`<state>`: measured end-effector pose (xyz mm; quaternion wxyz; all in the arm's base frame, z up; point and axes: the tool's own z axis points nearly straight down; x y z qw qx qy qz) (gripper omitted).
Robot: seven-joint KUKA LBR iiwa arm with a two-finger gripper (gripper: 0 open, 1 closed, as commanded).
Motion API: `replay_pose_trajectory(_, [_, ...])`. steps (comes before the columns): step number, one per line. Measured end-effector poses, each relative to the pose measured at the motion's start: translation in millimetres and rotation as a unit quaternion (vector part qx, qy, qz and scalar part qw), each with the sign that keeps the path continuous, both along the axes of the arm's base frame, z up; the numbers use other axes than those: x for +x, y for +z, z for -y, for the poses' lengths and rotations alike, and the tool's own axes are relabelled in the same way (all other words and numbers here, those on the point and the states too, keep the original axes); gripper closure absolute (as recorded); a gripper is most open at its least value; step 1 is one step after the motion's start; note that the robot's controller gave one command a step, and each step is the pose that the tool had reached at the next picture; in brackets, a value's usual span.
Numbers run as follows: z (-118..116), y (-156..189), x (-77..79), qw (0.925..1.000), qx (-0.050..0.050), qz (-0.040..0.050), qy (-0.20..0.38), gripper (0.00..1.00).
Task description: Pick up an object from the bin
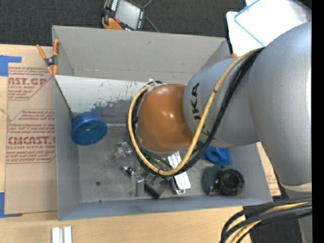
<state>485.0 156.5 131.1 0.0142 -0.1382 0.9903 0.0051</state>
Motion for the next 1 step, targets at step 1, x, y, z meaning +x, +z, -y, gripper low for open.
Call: replay_pose_trajectory(1, [37.0, -25.2, -5.8, 0.9997, 0.0, -0.0012, -0.023, 0.0])
